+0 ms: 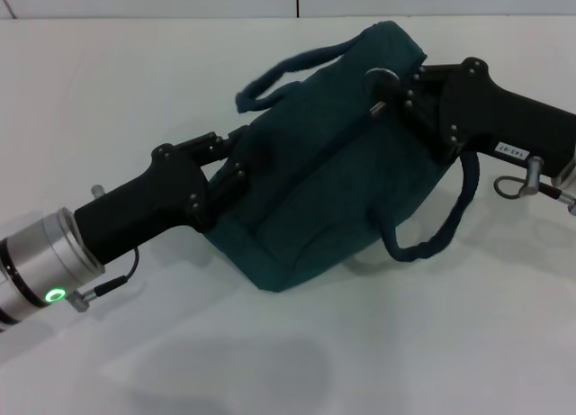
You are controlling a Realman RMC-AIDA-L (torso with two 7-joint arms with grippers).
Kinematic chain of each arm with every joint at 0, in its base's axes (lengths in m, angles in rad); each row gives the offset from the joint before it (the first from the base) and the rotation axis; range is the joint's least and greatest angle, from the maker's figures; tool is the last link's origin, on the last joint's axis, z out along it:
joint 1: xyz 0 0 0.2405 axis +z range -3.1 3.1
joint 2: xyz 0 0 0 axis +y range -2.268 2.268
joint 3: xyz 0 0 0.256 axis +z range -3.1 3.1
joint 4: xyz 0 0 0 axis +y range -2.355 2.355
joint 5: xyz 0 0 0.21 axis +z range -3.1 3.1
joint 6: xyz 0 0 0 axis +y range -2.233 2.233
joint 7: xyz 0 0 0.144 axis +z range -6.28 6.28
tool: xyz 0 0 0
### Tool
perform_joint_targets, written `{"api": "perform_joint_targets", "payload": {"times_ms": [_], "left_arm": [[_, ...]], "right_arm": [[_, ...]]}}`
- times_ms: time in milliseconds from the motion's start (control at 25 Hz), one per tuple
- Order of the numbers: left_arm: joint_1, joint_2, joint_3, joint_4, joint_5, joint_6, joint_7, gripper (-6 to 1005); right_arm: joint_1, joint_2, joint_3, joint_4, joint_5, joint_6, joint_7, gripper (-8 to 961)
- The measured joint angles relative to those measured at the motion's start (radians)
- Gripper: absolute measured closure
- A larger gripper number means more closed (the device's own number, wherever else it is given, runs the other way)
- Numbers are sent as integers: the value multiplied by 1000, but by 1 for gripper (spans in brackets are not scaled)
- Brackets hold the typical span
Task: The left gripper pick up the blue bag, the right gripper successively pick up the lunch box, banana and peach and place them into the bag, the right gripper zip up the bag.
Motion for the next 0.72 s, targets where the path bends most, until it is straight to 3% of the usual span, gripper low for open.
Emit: {"api": "perform_joint_targets", "payload": {"times_ms": [280,440,640,720], "left_arm": [[-1,8,3,78,12,43,-85,609],[-24,-1,4,110,37,31,-130,493],[-68,-3,4,110,71,-12,-157,506],[-74,-5,4,110,75,-21,-160,555]], "right_arm": [[-5,0,4,0,2,9,-2,931],[-5,0,-2,0,1,17,-11,930],[-8,2,-4,0,3,15,-13,930],[-9,2,-3,0,3,14,-13,930]]}}
